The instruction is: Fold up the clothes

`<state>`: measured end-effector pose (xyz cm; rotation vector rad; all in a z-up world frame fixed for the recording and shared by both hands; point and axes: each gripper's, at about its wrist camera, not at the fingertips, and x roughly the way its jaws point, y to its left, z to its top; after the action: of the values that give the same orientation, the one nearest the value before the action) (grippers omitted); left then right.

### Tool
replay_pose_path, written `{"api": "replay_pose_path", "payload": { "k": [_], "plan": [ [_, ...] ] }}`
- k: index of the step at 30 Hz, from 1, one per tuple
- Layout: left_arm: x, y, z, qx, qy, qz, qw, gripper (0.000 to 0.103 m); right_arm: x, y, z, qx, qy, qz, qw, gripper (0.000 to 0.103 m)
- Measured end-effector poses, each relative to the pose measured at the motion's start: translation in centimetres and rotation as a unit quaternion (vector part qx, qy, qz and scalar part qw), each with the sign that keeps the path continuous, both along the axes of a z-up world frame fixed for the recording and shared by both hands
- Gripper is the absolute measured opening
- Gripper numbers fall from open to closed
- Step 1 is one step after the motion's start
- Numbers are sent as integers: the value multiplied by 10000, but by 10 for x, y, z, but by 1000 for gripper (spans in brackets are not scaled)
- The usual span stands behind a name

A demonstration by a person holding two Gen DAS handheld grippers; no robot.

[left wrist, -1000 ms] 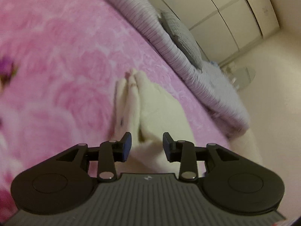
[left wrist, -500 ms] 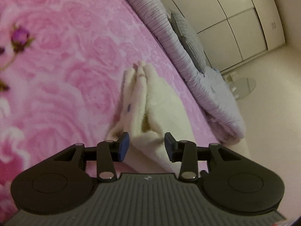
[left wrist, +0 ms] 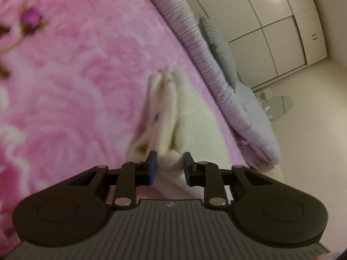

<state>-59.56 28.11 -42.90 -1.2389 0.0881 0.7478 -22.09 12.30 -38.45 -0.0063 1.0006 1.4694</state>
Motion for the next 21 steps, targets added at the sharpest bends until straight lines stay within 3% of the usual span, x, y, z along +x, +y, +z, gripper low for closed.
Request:
{"api": "replay_pose_path", "payload": {
  "k": [3, 8, 12, 14, 18, 19, 20, 21],
  "plan": [
    [3, -5, 7, 152, 215, 14, 9997, 22, -2, 2, -13, -183, -34, 5, 9998, 34],
    [8, -8, 39, 422, 577, -109, 9974, 24, -3, -5, 2, -60, -375, -20, 9993, 34],
    [12, -14, 71, 984, 869, 120, 9913, 19, -1, -10, 18, 249, -552, -148, 9981, 34],
    [22, -16, 80, 1217, 948, -27, 9880, 19, -7, -9, 23, 341, -702, -136, 9969, 34],
    [51, -15, 65, 1298, 1385, -543, 9803, 19, -25, -7, 26, 396, -1207, -47, 9919, 34],
    [52, -16, 57, 1279, 1460, -508, 9797, 17, -30, -5, 22, 359, -1302, 9, 9908, 34],
    [52, -16, 49, 1260, 1534, -473, 9790, 5, -35, -4, 18, 320, -1395, 67, 9897, 34],
    [53, -16, 41, 1241, 1608, -438, 9782, 6, -37, -1, 11, 225, -1430, 102, 9894, 34]
  ]
}}
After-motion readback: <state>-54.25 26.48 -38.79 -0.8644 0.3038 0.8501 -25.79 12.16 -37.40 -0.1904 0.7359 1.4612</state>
